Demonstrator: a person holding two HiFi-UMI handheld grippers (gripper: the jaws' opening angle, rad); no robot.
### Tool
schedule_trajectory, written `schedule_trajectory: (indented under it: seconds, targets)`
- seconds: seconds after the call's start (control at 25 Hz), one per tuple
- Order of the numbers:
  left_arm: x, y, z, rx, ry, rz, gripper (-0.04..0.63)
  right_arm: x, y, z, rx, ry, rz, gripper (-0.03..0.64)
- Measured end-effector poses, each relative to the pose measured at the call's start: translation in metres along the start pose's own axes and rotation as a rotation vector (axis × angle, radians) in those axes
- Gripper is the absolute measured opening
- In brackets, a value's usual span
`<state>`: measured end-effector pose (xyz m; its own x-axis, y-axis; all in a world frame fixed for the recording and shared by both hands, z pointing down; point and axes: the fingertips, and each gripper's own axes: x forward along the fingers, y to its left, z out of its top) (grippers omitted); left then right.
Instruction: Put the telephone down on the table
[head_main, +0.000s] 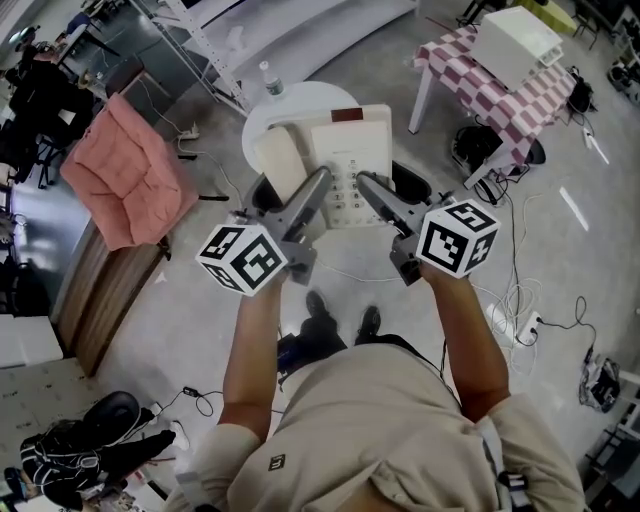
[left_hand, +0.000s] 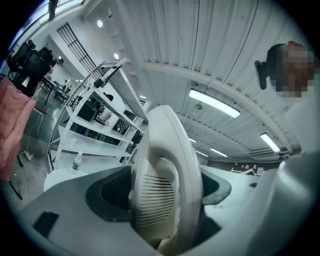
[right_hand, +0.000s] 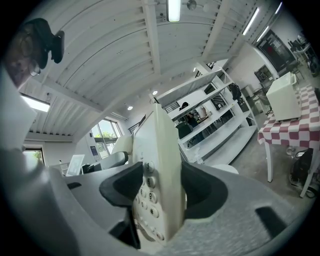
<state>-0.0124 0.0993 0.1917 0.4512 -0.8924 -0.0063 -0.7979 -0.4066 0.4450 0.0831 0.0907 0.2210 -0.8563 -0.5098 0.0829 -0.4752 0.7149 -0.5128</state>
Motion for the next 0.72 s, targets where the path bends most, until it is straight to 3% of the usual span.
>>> schedule_trajectory:
  seconds: [0.72]
  targets:
    - [0.068, 0.094, 0.034, -0.032, 0.076, -0.131, 0.367, 0.096, -0.042, 0.024, 0.026, -0.034, -0.140, 0.227]
